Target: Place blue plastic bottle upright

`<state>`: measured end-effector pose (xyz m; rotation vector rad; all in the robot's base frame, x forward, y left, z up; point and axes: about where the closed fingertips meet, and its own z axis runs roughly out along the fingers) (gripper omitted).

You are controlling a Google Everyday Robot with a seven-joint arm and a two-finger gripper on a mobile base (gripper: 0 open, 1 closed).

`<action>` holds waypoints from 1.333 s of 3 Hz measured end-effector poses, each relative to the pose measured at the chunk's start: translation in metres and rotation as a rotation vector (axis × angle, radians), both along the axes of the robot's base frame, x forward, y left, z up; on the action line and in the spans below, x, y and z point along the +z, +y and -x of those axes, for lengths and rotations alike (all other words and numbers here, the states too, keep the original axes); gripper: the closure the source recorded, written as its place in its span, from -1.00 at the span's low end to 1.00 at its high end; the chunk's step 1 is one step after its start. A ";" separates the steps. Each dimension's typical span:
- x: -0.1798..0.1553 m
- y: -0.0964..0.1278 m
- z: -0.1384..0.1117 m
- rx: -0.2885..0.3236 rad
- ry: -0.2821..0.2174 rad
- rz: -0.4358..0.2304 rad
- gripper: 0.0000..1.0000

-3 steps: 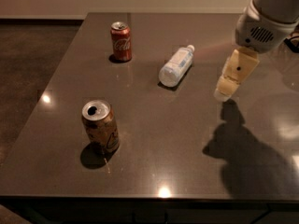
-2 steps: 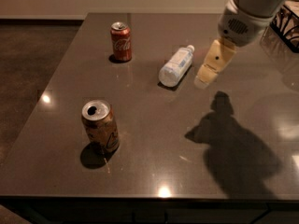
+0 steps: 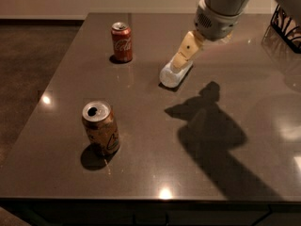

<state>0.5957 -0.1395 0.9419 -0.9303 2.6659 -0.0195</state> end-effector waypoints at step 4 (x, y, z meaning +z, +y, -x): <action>-0.043 0.014 -0.085 -0.376 0.085 -0.050 -1.00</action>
Offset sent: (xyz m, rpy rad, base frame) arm 0.0726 0.0036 -0.0310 0.0254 0.0727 -0.3696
